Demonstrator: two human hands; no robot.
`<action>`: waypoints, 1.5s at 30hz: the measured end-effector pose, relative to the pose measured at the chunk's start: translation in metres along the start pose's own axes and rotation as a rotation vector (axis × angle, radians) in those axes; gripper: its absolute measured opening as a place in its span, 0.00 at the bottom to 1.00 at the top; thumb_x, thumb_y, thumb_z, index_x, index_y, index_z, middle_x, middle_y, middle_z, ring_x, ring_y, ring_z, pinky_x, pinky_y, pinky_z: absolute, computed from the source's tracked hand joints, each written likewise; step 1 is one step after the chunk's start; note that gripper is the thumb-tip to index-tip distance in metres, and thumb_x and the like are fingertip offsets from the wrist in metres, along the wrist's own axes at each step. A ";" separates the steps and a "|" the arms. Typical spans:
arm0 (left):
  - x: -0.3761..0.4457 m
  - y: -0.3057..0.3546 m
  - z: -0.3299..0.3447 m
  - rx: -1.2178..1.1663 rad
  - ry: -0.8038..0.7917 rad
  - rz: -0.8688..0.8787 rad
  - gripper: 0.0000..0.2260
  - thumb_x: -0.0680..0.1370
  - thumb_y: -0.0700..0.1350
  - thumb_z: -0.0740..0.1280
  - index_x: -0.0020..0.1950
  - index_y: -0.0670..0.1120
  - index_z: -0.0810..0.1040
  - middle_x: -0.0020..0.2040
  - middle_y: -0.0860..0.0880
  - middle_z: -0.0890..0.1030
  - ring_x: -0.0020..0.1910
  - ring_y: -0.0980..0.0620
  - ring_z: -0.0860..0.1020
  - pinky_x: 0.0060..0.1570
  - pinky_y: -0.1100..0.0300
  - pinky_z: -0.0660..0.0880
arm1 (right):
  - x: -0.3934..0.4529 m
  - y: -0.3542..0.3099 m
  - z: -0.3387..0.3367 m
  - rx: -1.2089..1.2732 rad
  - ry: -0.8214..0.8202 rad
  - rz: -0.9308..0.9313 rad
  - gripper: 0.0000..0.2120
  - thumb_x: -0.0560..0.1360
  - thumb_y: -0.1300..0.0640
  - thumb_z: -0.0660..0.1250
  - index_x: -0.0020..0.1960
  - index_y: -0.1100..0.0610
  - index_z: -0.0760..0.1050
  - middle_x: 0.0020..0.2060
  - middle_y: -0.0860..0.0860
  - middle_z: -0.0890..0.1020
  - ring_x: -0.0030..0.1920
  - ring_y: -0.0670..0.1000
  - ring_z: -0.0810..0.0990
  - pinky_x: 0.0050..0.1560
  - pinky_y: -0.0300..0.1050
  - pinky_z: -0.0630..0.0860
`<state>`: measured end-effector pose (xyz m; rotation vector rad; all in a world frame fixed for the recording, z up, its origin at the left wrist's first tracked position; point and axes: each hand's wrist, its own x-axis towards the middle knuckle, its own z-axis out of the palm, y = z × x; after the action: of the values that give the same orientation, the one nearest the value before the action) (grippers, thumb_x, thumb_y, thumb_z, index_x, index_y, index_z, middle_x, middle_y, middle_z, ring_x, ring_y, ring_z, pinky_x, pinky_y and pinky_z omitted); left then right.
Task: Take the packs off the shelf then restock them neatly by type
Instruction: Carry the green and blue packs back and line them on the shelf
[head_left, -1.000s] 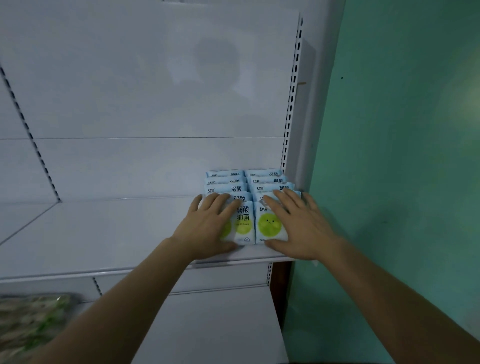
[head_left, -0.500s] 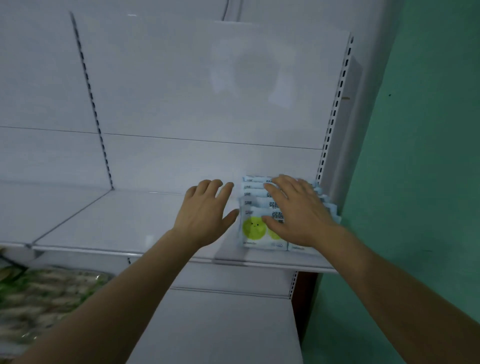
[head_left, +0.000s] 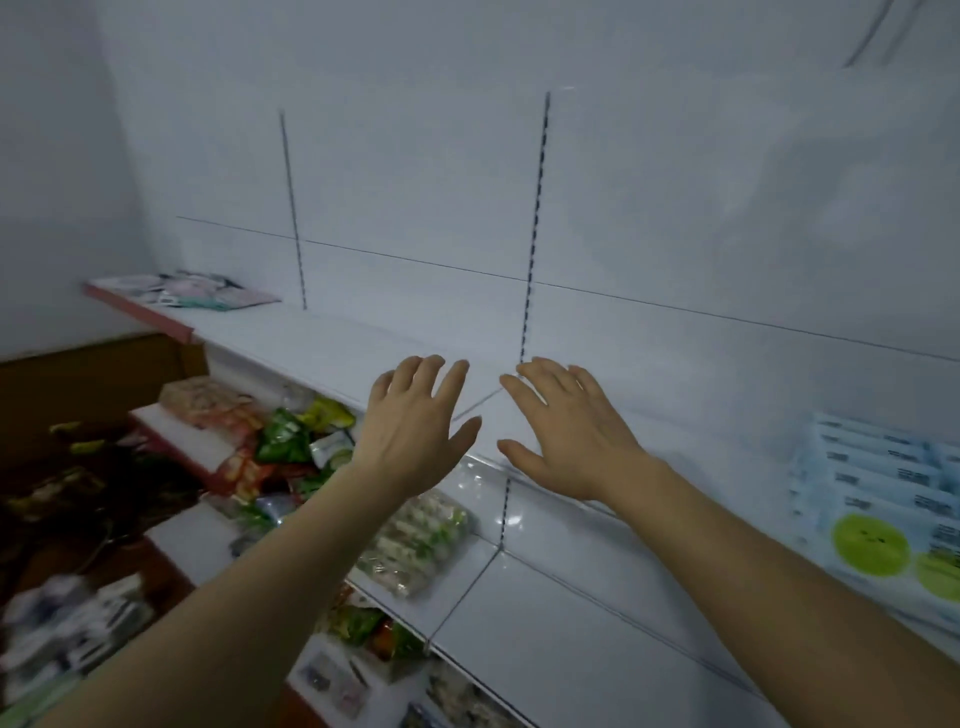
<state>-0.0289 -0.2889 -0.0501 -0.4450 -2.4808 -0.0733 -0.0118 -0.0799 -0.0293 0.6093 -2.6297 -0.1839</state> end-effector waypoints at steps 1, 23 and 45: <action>-0.005 -0.020 -0.004 0.020 -0.006 -0.030 0.31 0.81 0.63 0.54 0.79 0.49 0.58 0.76 0.44 0.66 0.74 0.41 0.63 0.72 0.43 0.63 | 0.014 -0.015 0.001 0.010 0.003 -0.026 0.37 0.78 0.35 0.51 0.81 0.53 0.52 0.80 0.55 0.57 0.80 0.56 0.51 0.78 0.59 0.49; -0.201 -0.425 0.001 0.284 -0.249 -0.662 0.32 0.80 0.65 0.55 0.80 0.53 0.54 0.78 0.47 0.62 0.77 0.43 0.58 0.75 0.43 0.58 | 0.300 -0.419 0.128 0.249 -0.080 -0.614 0.36 0.79 0.36 0.55 0.81 0.51 0.50 0.80 0.53 0.55 0.79 0.55 0.50 0.78 0.60 0.51; -0.139 -0.729 0.221 0.217 -0.533 -0.763 0.32 0.80 0.65 0.57 0.79 0.52 0.55 0.77 0.48 0.63 0.77 0.44 0.58 0.76 0.43 0.55 | 0.612 -0.561 0.383 0.298 -0.368 -0.731 0.37 0.78 0.36 0.57 0.80 0.52 0.51 0.78 0.53 0.59 0.78 0.56 0.53 0.76 0.60 0.55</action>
<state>-0.2893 -0.9829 -0.2734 0.6734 -2.9908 0.0141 -0.4576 -0.8432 -0.2639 1.7753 -2.6574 -0.1249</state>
